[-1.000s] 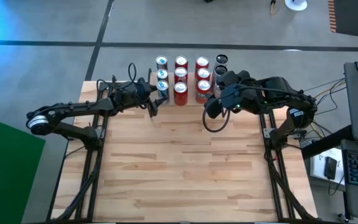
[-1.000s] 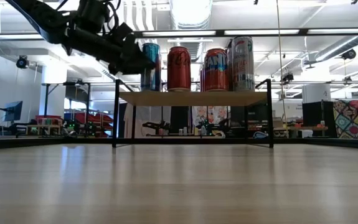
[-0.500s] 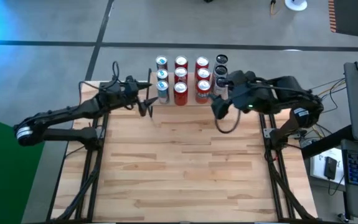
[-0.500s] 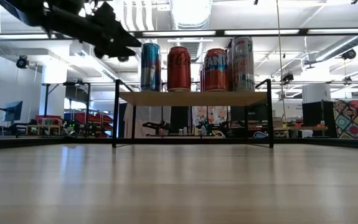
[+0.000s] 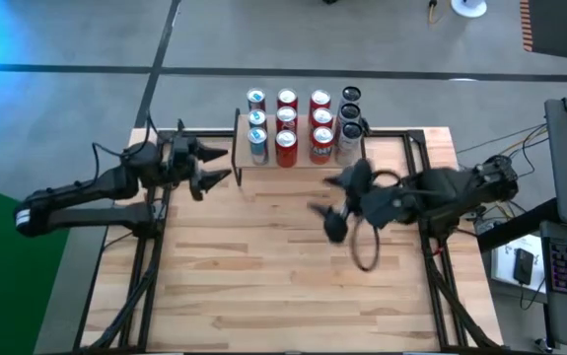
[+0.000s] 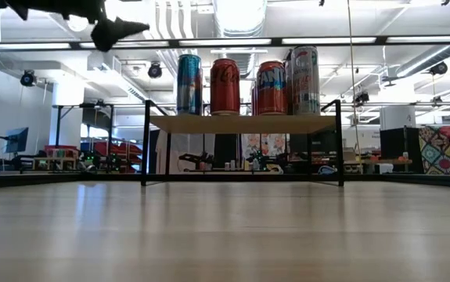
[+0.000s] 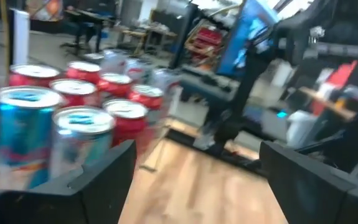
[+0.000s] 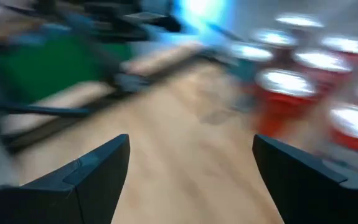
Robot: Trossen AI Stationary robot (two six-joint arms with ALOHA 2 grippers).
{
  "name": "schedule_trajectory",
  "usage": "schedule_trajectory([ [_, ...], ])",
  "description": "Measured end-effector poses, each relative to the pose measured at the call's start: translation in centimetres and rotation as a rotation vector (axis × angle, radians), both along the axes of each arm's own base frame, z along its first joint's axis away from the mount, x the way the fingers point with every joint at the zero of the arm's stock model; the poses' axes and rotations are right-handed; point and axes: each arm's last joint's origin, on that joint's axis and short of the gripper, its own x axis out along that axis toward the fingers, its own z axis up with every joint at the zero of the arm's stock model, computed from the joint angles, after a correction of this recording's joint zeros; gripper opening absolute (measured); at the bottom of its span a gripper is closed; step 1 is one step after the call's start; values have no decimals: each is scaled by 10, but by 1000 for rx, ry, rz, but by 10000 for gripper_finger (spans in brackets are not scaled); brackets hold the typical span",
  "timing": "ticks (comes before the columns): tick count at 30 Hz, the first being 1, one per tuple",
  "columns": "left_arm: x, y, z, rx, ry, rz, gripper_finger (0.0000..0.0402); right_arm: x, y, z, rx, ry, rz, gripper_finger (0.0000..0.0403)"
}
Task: Place canned beverage on shelf
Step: Return to Home Position
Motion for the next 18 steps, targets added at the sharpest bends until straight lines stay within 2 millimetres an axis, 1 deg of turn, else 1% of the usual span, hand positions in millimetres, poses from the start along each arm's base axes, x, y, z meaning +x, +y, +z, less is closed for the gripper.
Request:
schedule_trajectory([
  [3,4,-14,5,-16,-59,-21,318,13,13,-11,29,-151,204,327],
  [5,7,-24,9,-16,-104,-32,311,18,17,-21,50,-231,296,327],
  [7,11,-35,11,-25,-133,-40,303,20,18,-33,54,-273,334,327],
  [9,13,-47,12,-37,-153,-51,292,17,17,-42,53,-308,340,327],
  [12,13,-62,13,-49,-159,-72,267,6,13,-43,62,-384,355,317],
  [15,6,-74,15,-29,-156,-100,233,-9,8,-42,59,-433,360,276],
  [18,-7,-76,23,-19,-169,-107,191,-23,2,-44,59,-438,362,207],
])
